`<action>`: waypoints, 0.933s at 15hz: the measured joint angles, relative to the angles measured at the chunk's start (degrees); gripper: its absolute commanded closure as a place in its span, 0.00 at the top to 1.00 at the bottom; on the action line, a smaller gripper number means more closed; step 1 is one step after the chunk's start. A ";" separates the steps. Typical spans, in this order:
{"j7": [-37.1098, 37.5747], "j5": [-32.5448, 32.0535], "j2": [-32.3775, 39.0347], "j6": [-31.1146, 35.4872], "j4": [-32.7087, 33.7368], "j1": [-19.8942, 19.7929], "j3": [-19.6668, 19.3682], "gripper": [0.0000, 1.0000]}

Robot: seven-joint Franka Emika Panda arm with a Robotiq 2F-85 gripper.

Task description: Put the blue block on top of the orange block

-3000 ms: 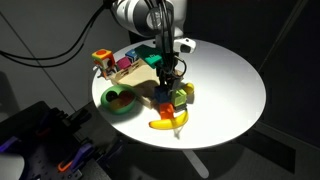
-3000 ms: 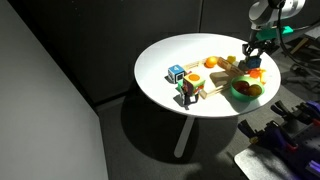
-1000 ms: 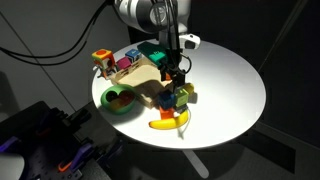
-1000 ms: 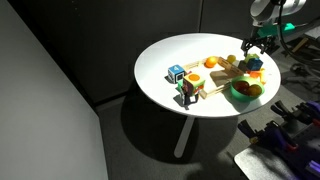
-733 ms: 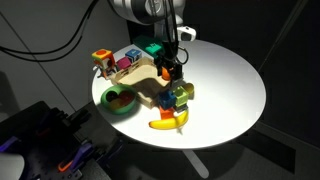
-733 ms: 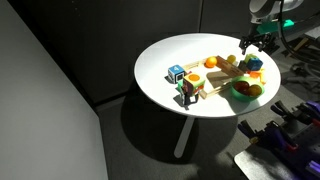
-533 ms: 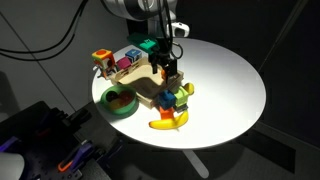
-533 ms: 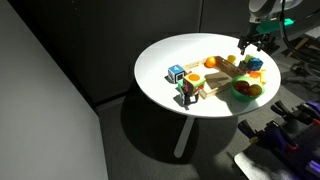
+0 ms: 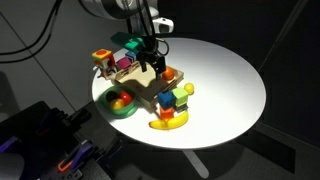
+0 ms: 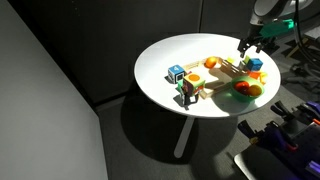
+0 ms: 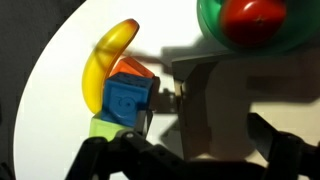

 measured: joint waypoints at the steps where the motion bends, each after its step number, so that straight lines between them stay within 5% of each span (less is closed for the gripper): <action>1: -0.02 -0.02 -0.92 0.61 -1.23 0.02 0.17 1.00; 14: -0.01 -3.44 -11.59 -10.65 -8.30 0.48 2.03 1.00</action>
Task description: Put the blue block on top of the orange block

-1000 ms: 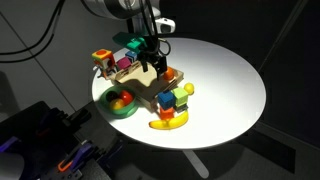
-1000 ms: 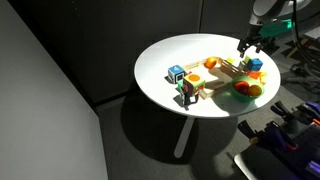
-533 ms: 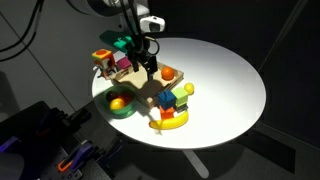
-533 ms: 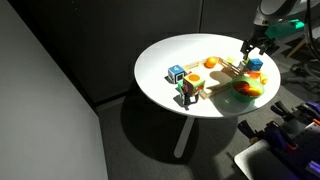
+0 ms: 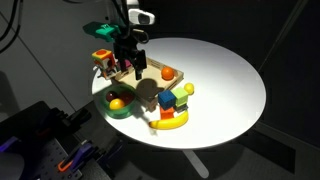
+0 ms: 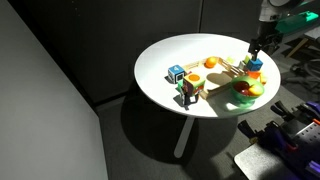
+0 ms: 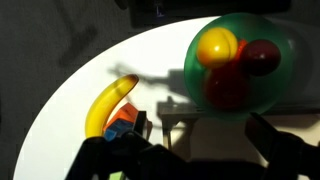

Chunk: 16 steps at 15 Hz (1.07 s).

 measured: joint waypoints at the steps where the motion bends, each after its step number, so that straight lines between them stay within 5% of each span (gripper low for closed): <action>1: 0.00 -0.59 -0.99 -1.04 -0.51 0.00 0.18 1.00; 8: -1.48 -1.82 -9.86 -7.83 -4.90 -0.01 0.50 1.00; 16: -6.38 -1.82 -17.38 -7.32 -10.04 -0.19 0.30 1.00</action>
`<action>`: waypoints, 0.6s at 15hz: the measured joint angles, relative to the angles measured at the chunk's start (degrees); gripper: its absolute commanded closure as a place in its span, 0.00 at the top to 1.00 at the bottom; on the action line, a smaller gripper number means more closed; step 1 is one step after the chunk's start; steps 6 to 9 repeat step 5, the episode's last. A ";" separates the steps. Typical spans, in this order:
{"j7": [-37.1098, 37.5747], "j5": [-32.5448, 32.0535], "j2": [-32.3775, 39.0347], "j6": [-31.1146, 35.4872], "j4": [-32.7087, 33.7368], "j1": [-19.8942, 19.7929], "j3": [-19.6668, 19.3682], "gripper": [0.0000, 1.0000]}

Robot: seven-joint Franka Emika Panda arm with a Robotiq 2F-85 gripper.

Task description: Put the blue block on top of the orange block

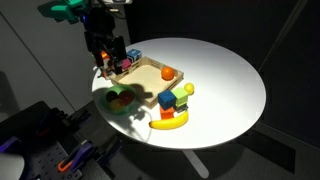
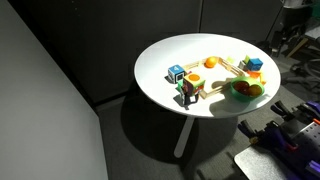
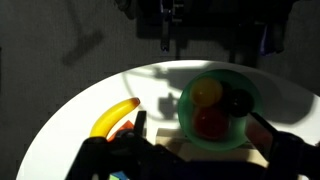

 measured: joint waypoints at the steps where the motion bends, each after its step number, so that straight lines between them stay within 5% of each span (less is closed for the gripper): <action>1: -0.15 0.00 -0.27 0.12 -0.23 0.00 0.00 1.00; 9: -0.23 0.00 -0.50 0.28 -0.53 0.00 0.00 1.00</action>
